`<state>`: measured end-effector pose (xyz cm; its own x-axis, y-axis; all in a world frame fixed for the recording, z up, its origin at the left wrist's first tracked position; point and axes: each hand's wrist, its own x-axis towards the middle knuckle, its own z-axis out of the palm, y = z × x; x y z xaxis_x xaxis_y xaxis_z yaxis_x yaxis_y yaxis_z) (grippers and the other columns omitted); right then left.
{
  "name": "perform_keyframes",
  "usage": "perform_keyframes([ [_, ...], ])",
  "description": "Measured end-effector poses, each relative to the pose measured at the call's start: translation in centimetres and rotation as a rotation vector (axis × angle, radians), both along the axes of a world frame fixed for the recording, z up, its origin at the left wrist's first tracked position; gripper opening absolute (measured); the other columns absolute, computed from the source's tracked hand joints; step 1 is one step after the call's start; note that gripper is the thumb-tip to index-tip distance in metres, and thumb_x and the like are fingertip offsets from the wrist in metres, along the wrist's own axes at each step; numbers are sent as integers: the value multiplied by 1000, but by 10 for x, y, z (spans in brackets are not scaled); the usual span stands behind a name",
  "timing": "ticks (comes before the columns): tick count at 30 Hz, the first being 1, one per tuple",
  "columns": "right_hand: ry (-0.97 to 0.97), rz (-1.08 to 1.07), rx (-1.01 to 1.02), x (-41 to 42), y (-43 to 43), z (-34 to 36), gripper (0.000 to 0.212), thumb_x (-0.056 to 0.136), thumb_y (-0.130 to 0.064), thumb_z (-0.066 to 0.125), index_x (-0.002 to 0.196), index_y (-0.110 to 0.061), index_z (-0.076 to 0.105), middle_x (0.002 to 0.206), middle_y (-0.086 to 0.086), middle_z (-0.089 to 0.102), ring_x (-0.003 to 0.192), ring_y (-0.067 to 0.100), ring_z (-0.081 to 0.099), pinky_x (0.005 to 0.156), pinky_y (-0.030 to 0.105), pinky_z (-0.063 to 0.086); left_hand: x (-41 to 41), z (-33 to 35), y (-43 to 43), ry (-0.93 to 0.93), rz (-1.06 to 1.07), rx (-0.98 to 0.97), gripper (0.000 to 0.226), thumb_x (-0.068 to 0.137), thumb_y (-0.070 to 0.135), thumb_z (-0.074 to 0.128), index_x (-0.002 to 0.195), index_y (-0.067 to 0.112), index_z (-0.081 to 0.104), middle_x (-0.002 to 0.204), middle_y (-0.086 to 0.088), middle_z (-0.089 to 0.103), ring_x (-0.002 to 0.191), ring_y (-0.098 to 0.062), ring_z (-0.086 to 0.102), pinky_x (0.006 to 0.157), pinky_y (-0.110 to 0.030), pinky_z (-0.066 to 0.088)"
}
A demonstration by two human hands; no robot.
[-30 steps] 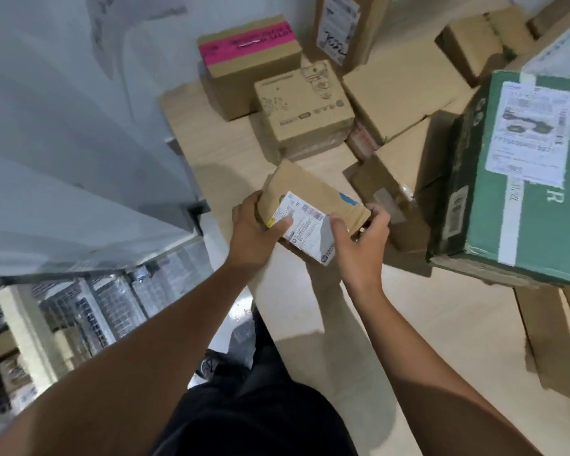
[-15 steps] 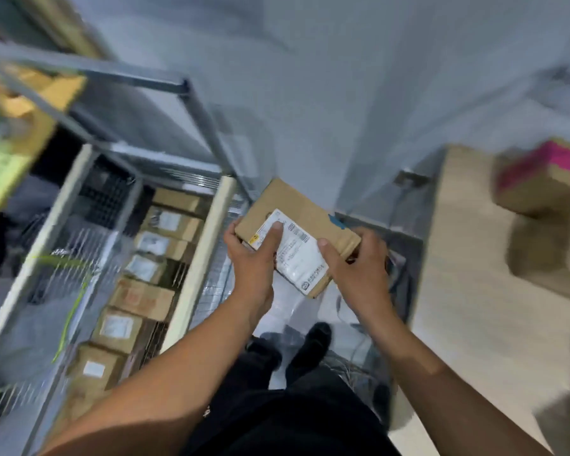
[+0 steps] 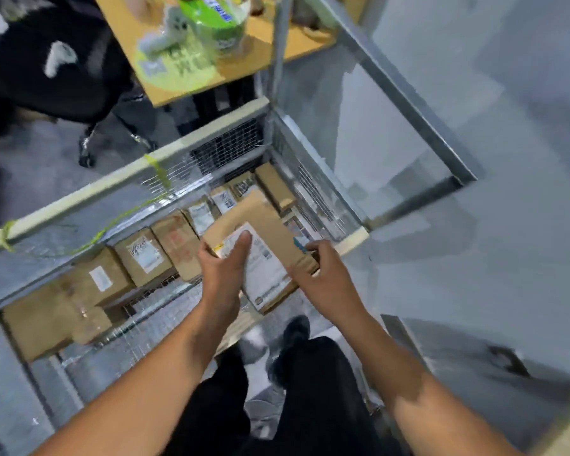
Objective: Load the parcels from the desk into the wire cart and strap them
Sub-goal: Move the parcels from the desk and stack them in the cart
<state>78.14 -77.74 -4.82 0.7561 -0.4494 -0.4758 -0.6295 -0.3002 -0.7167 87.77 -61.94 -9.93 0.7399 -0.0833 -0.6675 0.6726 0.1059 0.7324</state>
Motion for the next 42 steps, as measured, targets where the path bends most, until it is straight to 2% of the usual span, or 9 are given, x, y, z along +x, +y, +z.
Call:
perform_keyframes([
  [3, 70, 141, -29, 42, -20, -42, 45, 95, -51, 66, 132, -29, 50, 125, -6, 56, 112, 12, 56, 83, 26, 44, 26, -42, -8, -9, 37, 45, 99, 78, 43, 88, 156, 23, 30, 113, 22, 61, 90, 10, 68, 61, -10, 55],
  [6, 107, 280, -152, 82, -59, -100, 46, 98, -54, 60, 131, -24, 52, 125, -6, 55, 113, 13, 53, 88, 32, 43, 49, -103, -24, -61, 3, 104, 74, 82, 36, 87, 142, 20, 48, 123, 8, 73, 112, -11, 71, 91, -30, 60],
  [8, 160, 376, -276, 110, -93, -149, 42, 100, -48, 60, 129, -19, 53, 127, 2, 55, 115, 18, 51, 90, 33, 43, 64, -153, -40, -62, -11, 175, 88, 80, 41, 89, 150, 21, 40, 135, 4, 66, 121, -16, 66, 104, -37, 52],
  [13, 328, 482, -427, 165, -161, -267, 52, 99, -42, 61, 142, -15, 49, 140, 7, 49, 131, 25, 46, 102, 35, 41, 77, -296, -91, 92, -52, 213, 103, 77, 30, 91, 158, 16, 28, 131, -2, 66, 113, -16, 66, 105, -40, 52],
  [17, 388, 434, -397, 189, -180, -331, 57, 100, -39, 60, 149, -14, 44, 145, 8, 46, 135, 28, 47, 114, 44, 43, 70, -391, -123, 215, -110, 194, 103, 80, 36, 89, 157, 19, 22, 129, 3, 60, 100, -5, 62, 86, -22, 51],
  [23, 335, 312, -360, 177, -176, -352, 69, 84, -42, 54, 150, -25, 47, 137, 7, 55, 121, 29, 58, 104, 48, 50, 66, -487, -184, 237, -66, 197, 108, 83, 35, 87, 161, 12, 16, 150, -7, 52, 135, -27, 53, 115, -44, 42],
  [29, 431, 349, -326, 177, -185, -356, 53, 86, -37, 64, 138, -31, 56, 126, 3, 61, 111, 24, 61, 96, 44, 54, 63, -529, -241, 293, -87, 160, 100, 89, 30, 82, 162, 17, 14, 142, 4, 53, 130, -20, 53, 109, -32, 42],
  [34, 512, 440, -377, 176, -184, -362, 59, 96, -50, 56, 150, -28, 47, 148, 7, 53, 143, 30, 42, 117, 52, 38, 70, -534, -258, 314, -140, 193, 101, 81, 44, 85, 159, 15, 28, 157, -8, 40, 140, -29, 49, 117, -48, 42],
  [42, 524, 335, -290, 168, -175, -341, 76, 94, -46, 66, 160, -29, 31, 159, 6, 36, 149, 28, 32, 121, 51, 32, 76, -450, -198, 469, -228, 227, 89, 93, 53, 70, 161, 20, 23, 164, -14, 34, 141, -39, 46, 115, -55, 40],
])
